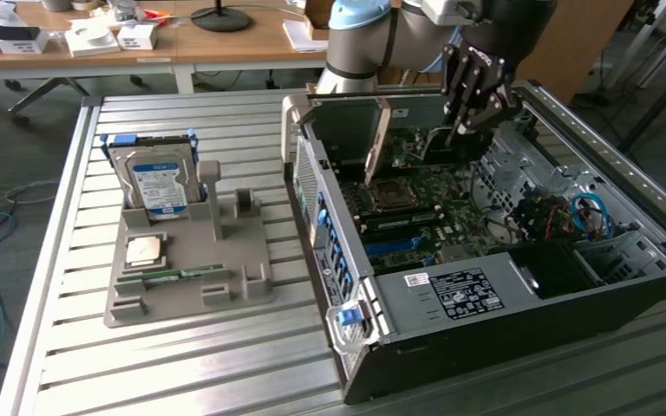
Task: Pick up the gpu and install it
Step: 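Insert the gpu into the slot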
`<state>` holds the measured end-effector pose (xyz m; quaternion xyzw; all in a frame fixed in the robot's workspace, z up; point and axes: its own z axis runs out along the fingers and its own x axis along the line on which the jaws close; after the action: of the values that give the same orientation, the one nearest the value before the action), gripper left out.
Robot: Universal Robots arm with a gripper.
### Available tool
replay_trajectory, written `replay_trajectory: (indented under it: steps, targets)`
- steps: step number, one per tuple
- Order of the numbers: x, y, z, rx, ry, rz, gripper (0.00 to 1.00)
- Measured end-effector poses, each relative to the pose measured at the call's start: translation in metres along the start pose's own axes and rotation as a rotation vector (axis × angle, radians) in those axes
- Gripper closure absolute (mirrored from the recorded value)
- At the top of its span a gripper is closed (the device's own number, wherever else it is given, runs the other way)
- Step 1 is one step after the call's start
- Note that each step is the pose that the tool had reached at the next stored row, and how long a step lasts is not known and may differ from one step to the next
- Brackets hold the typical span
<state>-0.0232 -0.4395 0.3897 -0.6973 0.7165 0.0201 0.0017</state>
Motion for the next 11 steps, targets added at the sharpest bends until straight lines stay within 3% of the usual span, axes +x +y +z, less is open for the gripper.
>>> replay_trajectory:
  steps: [11]
  targets:
    - [0.0001,-0.0001,0.0025,0.0000,-0.0001,0.000,0.74]
